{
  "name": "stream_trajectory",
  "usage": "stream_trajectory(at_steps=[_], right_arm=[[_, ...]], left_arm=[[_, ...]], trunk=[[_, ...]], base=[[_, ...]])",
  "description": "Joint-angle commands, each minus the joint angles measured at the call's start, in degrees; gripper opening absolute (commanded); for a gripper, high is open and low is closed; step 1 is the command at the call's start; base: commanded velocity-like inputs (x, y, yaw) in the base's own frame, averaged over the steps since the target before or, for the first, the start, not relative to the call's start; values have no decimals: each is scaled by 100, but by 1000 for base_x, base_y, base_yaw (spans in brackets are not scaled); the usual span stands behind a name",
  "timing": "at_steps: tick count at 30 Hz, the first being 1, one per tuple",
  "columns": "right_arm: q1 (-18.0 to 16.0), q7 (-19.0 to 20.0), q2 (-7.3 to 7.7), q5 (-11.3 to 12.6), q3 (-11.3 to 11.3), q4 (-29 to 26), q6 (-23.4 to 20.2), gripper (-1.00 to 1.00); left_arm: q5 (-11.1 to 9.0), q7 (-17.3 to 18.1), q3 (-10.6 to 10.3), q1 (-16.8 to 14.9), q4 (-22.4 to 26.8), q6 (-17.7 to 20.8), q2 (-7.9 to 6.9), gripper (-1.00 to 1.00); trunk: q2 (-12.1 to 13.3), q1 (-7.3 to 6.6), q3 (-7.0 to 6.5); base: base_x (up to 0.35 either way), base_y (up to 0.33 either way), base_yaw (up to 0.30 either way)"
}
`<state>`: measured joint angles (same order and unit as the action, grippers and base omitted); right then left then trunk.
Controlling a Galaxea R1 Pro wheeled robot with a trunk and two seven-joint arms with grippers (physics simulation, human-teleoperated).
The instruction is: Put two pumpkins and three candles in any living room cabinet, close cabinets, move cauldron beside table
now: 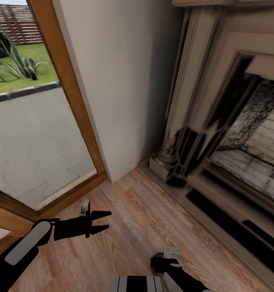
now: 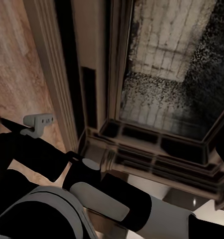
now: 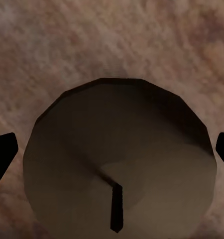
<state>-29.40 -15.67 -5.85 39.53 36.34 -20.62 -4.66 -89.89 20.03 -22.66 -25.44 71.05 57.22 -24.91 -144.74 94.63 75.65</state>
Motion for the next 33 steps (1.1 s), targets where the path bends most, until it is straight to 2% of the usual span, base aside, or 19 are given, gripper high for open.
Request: stream_trajectory(at_steps=[1,33], right_arm=[[-4,-48,5,28,48,-12,-26,100],[-4,-67,3,67,40,5,-110,100]], left_arm=[[31,51,-11,-5,-3,0,-5,100],[30,51,-11,-5,-3,0,-5,100]], trunk=[[-3,1,27],[-3,1,27]], base=[[0,0,0],[0,0,0]])
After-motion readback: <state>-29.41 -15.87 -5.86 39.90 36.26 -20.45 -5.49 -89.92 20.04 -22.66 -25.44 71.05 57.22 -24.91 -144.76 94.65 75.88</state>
